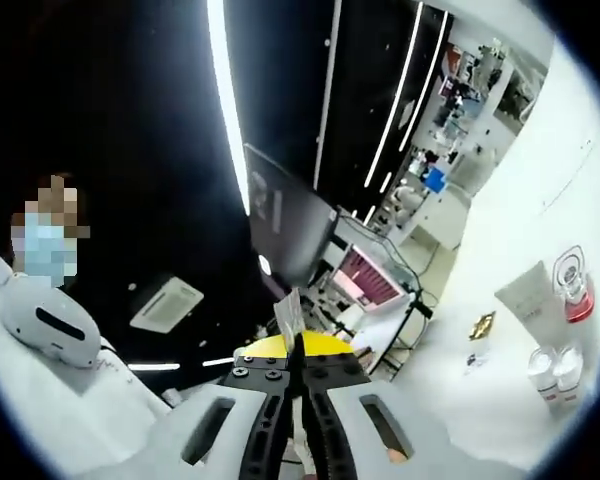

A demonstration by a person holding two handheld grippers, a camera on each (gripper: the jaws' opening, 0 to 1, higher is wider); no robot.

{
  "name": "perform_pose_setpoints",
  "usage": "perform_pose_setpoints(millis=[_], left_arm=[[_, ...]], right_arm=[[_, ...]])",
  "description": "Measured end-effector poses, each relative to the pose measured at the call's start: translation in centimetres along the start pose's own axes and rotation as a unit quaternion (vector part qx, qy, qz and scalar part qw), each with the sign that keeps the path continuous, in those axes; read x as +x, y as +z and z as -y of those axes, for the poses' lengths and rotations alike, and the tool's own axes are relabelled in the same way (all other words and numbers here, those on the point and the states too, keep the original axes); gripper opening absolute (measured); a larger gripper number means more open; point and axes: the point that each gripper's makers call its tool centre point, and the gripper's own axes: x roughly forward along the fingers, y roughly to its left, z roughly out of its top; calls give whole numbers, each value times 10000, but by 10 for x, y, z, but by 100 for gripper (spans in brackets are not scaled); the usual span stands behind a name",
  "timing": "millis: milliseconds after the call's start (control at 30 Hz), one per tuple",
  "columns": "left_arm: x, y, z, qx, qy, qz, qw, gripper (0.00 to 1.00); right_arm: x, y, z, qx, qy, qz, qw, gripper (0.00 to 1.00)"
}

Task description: Arrange the skincare products in the storage area until every visible bottle or jar stands upright without overlapping.

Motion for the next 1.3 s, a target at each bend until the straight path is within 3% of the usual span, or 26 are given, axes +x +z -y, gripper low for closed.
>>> perform_pose_setpoints(millis=[67,233,367,467,600,633,767,1067,1200,1300], left_arm=[[2,3,2,-339,-49,209,9992,16],[2,7,14,-406,-226,421,9980,6],[4,10,13,-701,-70,565,9959,3],[5,13,15,-867,-39,814,9929,3],[5,30,14,-1403,-154,1482,9788,3],[4,33,12,-1564,-156,1644,9738,3],[0,39,3,-1823,-96,1914,9644,3],[-3,31,-13,-1959,140,1836,9632,3],[-3,26,-22,-1811,410,1678,9682,3],[-1,22,-28,-1544,681,1491,9743,5]], right_arm=[[1,3,-1,65,28,48,10000,1],[1,8,5,3,-149,65,9999,1],[4,13,8,-252,-315,225,9989,2],[4,13,14,-456,-505,336,9971,10],[4,-6,22,-329,-650,114,9973,27],[3,-10,22,-272,-638,106,9975,27],[1,-24,20,-129,-663,113,9977,24],[-4,-26,20,-1,-790,485,9957,5],[-2,-28,22,13,-836,548,9950,1],[-4,-30,29,310,-928,638,9932,1]])
